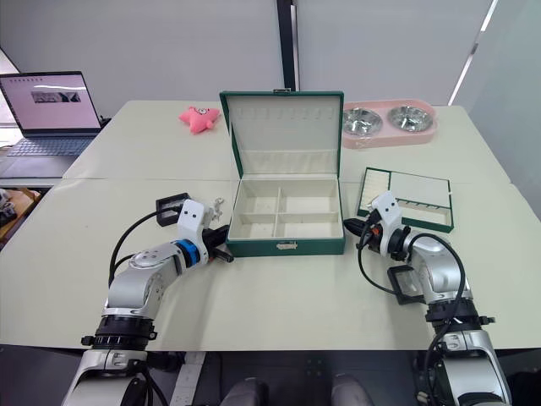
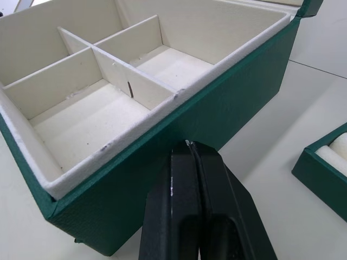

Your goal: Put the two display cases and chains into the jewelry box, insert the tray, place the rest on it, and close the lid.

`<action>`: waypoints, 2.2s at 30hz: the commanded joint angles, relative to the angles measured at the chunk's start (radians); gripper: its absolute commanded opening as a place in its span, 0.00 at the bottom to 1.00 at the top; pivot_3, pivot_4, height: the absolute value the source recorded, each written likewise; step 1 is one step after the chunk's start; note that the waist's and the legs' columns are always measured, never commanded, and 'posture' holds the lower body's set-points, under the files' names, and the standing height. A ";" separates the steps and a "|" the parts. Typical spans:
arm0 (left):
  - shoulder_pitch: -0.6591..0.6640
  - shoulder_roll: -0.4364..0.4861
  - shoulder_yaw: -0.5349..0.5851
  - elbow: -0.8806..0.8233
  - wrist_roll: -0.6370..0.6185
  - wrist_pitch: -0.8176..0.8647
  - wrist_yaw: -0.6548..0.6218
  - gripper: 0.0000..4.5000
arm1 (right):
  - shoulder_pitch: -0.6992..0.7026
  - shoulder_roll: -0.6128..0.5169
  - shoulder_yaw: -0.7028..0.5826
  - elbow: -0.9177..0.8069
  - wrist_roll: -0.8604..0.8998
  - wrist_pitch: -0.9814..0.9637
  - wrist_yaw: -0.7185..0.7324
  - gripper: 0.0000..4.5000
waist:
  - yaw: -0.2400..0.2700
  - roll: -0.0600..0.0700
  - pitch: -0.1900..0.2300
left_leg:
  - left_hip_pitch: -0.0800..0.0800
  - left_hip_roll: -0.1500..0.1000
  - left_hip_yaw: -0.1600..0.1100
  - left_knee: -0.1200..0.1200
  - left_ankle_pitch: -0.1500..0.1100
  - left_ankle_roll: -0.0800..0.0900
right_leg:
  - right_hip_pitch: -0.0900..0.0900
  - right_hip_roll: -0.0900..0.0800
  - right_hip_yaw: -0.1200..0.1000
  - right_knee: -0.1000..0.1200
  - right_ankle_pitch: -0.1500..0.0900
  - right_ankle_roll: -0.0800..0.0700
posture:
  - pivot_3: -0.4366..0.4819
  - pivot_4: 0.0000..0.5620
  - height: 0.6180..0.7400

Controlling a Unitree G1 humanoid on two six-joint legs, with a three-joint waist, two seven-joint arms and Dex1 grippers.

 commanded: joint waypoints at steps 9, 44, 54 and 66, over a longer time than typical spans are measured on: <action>-0.004 0.012 0.005 -0.036 -0.020 -0.031 -0.030 0.00 | -0.003 0.004 -0.021 -0.015 0.033 -0.022 -0.001 0.00 | 0.000 0.000 0.000 | 0.000 0.000 0.000 0.000 0.000 0.000 | 0.000 0.000 0.000 0.000 0.000 0.000 | 0.48 0.27 1.00; 0.372 0.570 0.474 0.287 -0.099 -0.237 -0.219 0.99 | 0.323 -0.492 -0.407 0.247 0.180 -0.174 0.195 1.00 | -0.003 0.000 0.001 | 0.001 0.001 0.002 -0.003 -0.002 0.004 | 0.000 0.001 0.001 -0.003 0.000 0.000 | 0.48 0.27 1.00; 0.372 0.568 0.470 0.309 -0.101 -0.268 -0.206 0.99 | 0.300 -0.499 -0.398 0.290 0.181 -0.200 0.194 1.00 | -0.002 0.000 0.001 | 0.001 0.001 0.002 -0.003 -0.002 0.004 | 0.000 0.000 0.001 -0.003 0.000 0.000 | 0.48 0.27 1.00; 0.313 0.562 0.429 0.306 -0.101 -0.283 -0.244 0.99 | 0.293 -0.478 -0.393 0.176 0.225 -0.158 0.203 1.00 | -0.002 0.000 0.001 | 0.001 0.001 0.002 -0.002 -0.002 0.004 | 0.000 0.001 0.001 -0.003 0.000 0.000 | 0.48 0.27 1.00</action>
